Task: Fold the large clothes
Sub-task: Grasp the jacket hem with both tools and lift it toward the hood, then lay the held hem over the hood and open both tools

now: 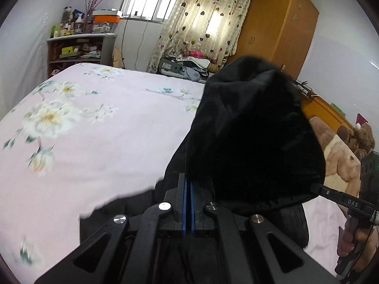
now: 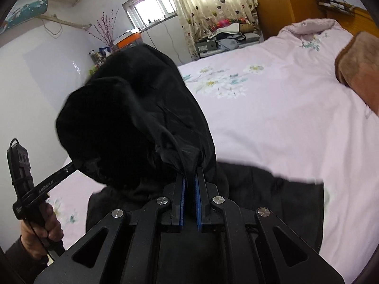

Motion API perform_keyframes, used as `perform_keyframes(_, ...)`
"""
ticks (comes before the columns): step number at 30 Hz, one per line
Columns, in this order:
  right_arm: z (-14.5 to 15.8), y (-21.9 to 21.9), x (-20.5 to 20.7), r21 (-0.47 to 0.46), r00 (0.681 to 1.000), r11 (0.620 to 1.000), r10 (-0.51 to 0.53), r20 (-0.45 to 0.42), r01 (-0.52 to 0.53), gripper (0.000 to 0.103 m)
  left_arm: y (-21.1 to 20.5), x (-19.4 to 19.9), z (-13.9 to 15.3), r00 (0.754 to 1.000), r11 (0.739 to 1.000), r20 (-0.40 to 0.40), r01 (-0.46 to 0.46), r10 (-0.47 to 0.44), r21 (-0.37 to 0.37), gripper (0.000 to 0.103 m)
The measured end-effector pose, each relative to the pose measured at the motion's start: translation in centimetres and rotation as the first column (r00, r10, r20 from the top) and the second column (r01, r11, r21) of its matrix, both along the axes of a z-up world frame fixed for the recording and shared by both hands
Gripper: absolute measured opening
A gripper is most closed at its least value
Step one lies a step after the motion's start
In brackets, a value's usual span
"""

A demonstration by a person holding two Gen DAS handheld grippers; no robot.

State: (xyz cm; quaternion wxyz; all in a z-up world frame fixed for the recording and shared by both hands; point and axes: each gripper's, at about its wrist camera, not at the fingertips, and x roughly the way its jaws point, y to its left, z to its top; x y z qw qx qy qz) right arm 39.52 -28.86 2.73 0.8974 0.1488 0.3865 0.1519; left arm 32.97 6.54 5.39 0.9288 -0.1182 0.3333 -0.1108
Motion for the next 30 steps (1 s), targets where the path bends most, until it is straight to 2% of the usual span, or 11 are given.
perform_keyframes(6, -2.5, -0.2, -5.1, 0.014, 0.997, 1.0, -0.007, -0.077, 0.008, 0.007, 0.0, -5.4, -2.9, 0.997, 0.999, -0.071, -0.018, 0.021, 0.034, 0.002)
perform_keyframes(15, -5.7, -1.7, -8.9, 0.048, 0.983, 0.999, -0.017, -0.184, 0.026, 0.007, 0.6, -9.5, -7.2, 0.974, 0.996, -0.221, -0.026, 0.043, 0.08, 0.003)
perform_keyframes(16, -5.7, -1.8, -9.2, 0.054, 0.982, 0.998, -0.02, -0.189, 0.03, 0.009, 0.9, -10.1, -7.5, 0.972, 0.997, -0.23, -0.025, 0.042, 0.078, 0.003)
perform_keyframes(19, -5.7, -2.2, -10.0, 0.102, 0.98, 0.994, -0.025, -0.196, 0.046, 0.031, 1.8, -11.6, -7.6, 0.967, 0.998, -0.25, -0.037, 0.051, 0.057, 0.005)
perform_keyframes(20, -5.7, -2.3, -10.2, 0.129, 0.98, 0.991, -0.021, -0.196, 0.047, 0.044, 2.1, -12.0, -7.5, 0.968, 0.998, -0.245, -0.046, 0.056, 0.047, 0.011)
perform_keyframes(21, -5.7, -2.3, -10.2, 0.157, 0.981, 0.986, -0.018, -0.194, 0.049, 0.049, 2.3, -12.4, -7.3, 0.97, 0.998, -0.235, -0.059, 0.066, 0.038, 0.026)
perform_keyframes(22, -6.0, -2.4, -10.2, 0.171, 0.981, 0.984, -0.015, -0.193, 0.049, 0.049, 2.5, -12.6, -6.9, 0.971, 0.997, -0.225, -0.076, 0.079, 0.022, 0.036)
perform_keyframes(23, -6.1, -1.9, -10.1, 0.186, 0.981, 0.982, -0.007, -0.196, 0.044, 0.049, 2.5, -12.4, -6.4, 0.972, 0.996, -0.215, -0.094, 0.091, -0.001, 0.057)
perform_keyframes(24, -6.3, -1.6, -9.6, 0.193, 0.979, 0.98, -0.001, -0.204, 0.041, 0.049, 2.5, -12.0, -6.0, 0.974, 0.994, -0.206, -0.104, 0.096, -0.026, 0.067)
perform_keyframes(27, -7.0, -0.7, -8.9, 0.2, 0.976, 0.979, 0.013, -0.217, 0.032, 0.049, 2.0, -10.5, -6.4, 0.974, 0.994, -0.211, -0.093, 0.08, -0.056, 0.069)
perform_keyframes(30, -7.9, 0.0, -6.9, 0.221, 0.971, 0.974, 0.003, -0.24, 0.051, 0.049, 1.8, -8.1, -8.2, 0.959, 0.991, -0.256, -0.13, 0.117, -0.034, 0.069)
